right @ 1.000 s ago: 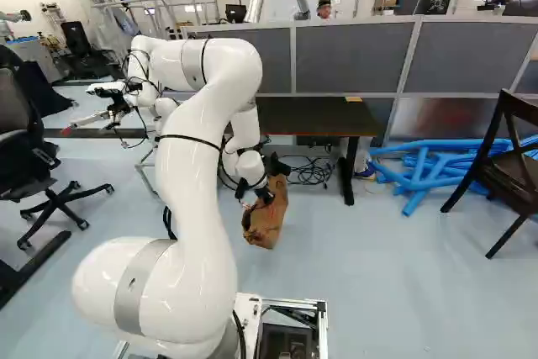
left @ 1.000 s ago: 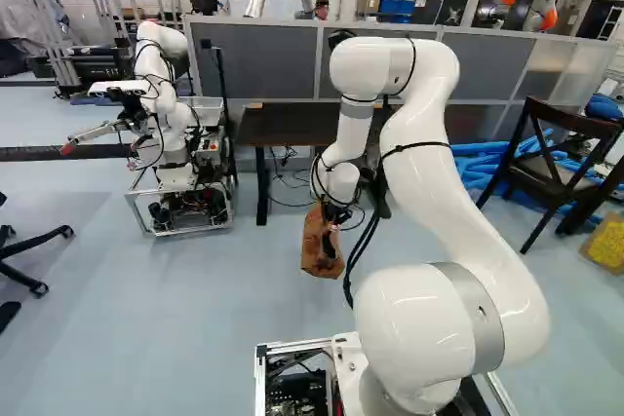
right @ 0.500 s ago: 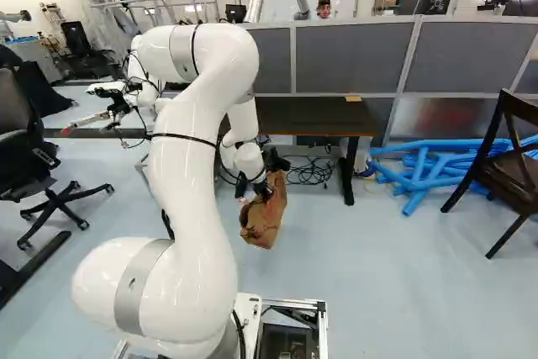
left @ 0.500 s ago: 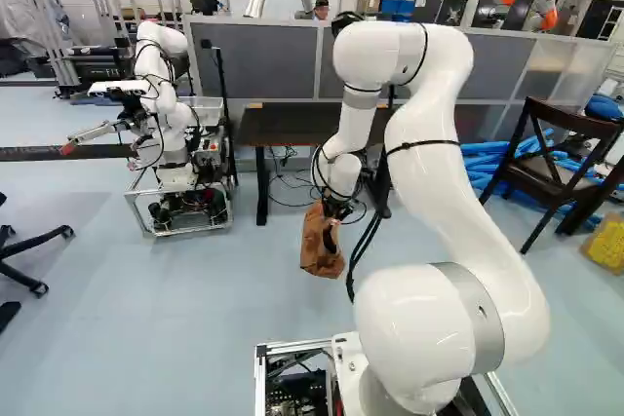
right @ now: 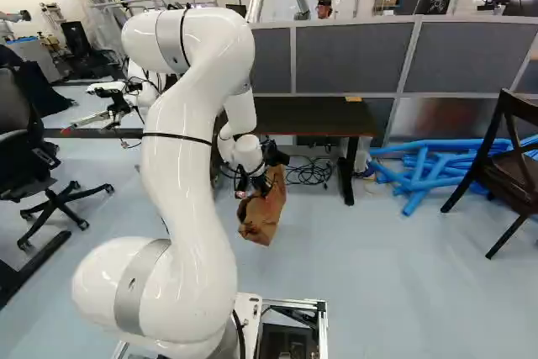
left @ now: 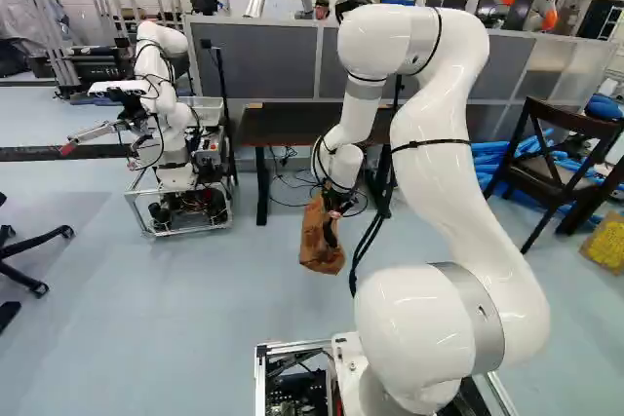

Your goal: Pick up the bag on the ground and place it on the table

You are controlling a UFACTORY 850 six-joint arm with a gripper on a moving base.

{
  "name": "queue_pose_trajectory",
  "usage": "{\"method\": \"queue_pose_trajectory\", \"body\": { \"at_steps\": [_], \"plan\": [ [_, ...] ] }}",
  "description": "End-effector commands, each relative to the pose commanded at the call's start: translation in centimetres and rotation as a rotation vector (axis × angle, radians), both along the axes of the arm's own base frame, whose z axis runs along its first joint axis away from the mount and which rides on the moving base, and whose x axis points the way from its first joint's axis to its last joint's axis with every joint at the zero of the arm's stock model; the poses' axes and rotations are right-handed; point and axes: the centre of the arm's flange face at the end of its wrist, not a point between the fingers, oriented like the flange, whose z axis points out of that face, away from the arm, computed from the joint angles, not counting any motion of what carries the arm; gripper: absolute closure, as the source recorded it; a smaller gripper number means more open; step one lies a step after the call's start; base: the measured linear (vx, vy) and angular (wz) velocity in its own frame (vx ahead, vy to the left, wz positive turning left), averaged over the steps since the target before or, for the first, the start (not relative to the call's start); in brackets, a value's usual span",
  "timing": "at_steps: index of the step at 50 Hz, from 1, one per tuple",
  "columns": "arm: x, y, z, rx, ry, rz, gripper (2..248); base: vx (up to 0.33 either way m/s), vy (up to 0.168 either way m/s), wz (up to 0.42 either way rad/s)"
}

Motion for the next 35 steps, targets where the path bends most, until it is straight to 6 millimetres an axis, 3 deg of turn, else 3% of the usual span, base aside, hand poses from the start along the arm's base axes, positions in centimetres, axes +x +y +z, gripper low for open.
{"method": "queue_pose_trajectory", "body": {
  "at_steps": [35],
  "plan": [
    [0.7,0.1,4.7,0.008,-0.032,0.003,228,0.000,0.000,0.000]
  ]
}}
